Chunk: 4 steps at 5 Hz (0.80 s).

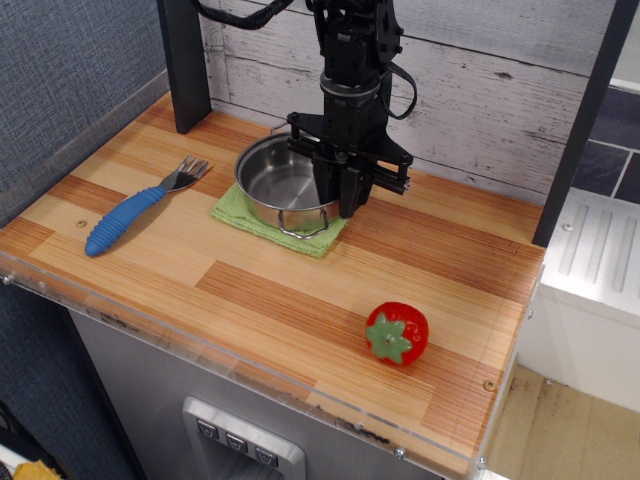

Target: Move the pot behind the red tomato

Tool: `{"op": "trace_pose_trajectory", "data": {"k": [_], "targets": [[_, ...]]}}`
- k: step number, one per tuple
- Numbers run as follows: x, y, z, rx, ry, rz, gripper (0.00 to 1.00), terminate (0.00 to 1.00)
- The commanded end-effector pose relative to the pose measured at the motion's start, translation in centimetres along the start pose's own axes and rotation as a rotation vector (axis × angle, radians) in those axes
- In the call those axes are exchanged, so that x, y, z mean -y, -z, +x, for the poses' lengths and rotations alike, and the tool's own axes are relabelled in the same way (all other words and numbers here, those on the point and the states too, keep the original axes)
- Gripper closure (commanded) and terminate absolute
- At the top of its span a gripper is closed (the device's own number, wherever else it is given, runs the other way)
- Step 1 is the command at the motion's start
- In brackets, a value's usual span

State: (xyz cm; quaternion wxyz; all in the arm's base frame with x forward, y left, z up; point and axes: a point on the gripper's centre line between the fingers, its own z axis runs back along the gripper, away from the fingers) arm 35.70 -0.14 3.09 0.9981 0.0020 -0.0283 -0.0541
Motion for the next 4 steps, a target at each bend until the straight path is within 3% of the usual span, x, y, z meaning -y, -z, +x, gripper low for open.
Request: {"op": "trace_pose_trajectory", "data": {"k": [1, 2, 4], "targets": [[-0.9, -6.1, 0.0, 0.137, 0.014, 0.04, 1.0, 0.0], [0.7, -8.5, -0.1, 0.163, 0.075, 0.037, 1.0, 0.0], [6.4, -7.1, 0.2, 0.13, 0.213, 0.0, 1.0, 0.0]]}}
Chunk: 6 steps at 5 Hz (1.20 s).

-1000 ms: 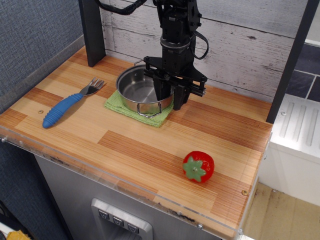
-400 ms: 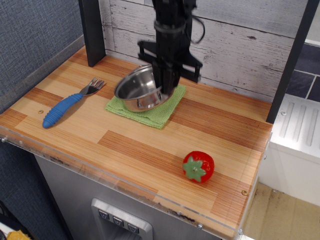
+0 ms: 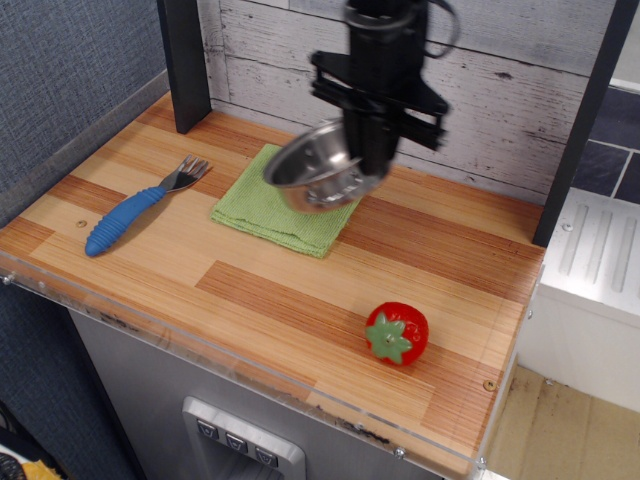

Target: Move the pot behind the red tomato

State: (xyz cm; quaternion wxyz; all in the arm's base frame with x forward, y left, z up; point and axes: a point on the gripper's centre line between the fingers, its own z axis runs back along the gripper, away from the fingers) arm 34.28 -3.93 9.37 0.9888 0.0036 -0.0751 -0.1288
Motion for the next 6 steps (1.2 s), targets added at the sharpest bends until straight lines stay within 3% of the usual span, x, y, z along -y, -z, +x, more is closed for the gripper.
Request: {"op": "trace_pose_trajectory", "data": {"k": [1, 3, 4, 5, 6], "targets": [[4.9, 0.9, 2.2, 0.022, 0.111, -0.019, 1.0, 0.0], [7.2, 3.4, 2.9, -0.025, 0.161, -0.018, 1.0, 0.0], [7.0, 3.8, 2.6, -0.06, 0.173, -0.043, 0.0, 0.0], [7.1, 2.6, 2.7, -0.06, 0.218, -0.093, 0.0, 0.0], [7.1, 0.3, 2.5, -0.021, 0.242, -0.122, 0.0, 0.0]]}}
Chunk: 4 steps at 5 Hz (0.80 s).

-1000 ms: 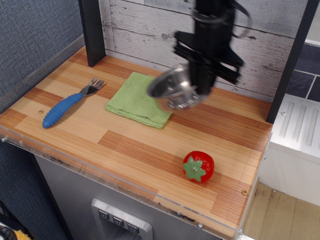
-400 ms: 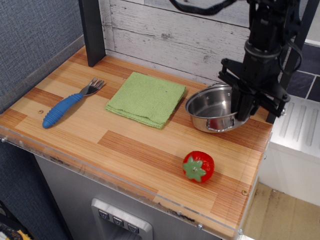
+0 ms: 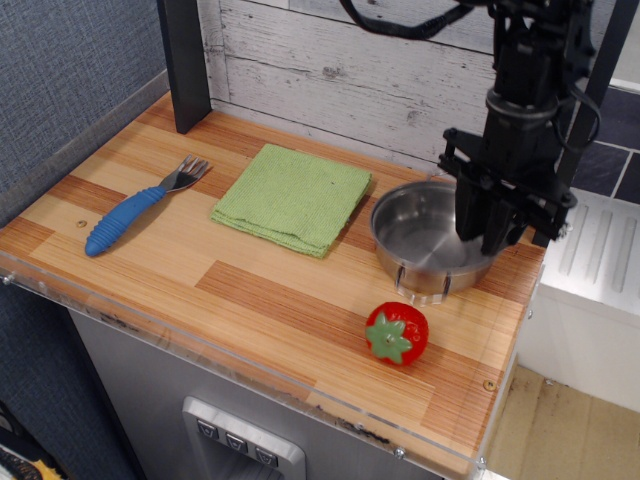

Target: Move the pot behind the red tomato

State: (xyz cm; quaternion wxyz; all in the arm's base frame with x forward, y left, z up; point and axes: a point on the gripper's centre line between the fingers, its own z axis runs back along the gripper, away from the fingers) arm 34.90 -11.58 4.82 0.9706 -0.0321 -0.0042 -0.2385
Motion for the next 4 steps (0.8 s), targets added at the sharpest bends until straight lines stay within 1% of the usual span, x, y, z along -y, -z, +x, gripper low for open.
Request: {"op": "trace_pose_trajectory", "data": {"k": [1, 2, 3, 4], "targets": [[-0.9, -7.4, -1.9, 0.152, -0.039, 0.013, 0.0, 0.0], [-3.5, -9.2, -5.4, 0.113, -0.214, 0.096, 0.0, 0.0], [-5.7, -8.7, -7.7, 0.078, -0.327, 0.1, 0.0, 0.0], [-7.0, -8.6, -8.9, 0.084, -0.375, 0.093, 0.0, 0.0]]}}
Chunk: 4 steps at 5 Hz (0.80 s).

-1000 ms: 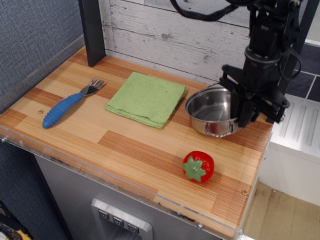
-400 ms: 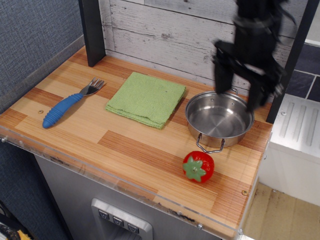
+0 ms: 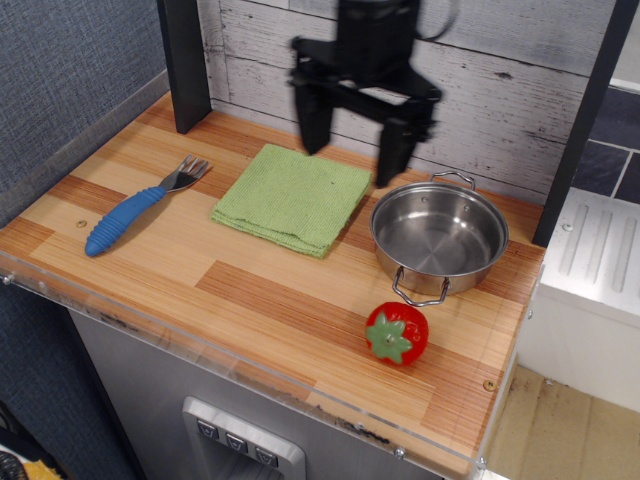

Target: Move the pot behind the red tomato

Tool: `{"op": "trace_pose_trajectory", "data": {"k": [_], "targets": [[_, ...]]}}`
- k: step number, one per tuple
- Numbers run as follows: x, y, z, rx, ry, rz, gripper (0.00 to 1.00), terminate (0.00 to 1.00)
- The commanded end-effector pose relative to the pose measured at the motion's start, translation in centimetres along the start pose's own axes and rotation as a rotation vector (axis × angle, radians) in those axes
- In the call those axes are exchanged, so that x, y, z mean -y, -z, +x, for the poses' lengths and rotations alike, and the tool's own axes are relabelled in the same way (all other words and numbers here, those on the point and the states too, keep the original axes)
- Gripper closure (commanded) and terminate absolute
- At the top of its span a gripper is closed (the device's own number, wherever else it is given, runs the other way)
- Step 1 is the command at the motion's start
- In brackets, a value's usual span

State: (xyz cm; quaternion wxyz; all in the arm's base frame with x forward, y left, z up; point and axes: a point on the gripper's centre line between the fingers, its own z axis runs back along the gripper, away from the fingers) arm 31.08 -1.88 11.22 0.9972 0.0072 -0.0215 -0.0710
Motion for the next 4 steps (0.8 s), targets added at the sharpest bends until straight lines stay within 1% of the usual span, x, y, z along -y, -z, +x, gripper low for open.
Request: {"op": "trace_pose_trajectory", "data": {"k": [1, 3, 4], "targets": [[-1.81, -1.4, -1.23, 0.058, -0.059, -0.03, 0.0, 0.0], [-1.95, -1.33, -1.51, 0.058, -0.067, -0.037, 0.0, 0.0], [-1.95, -1.33, -1.51, 0.058, -0.067, -0.037, 0.0, 1.0]]}}
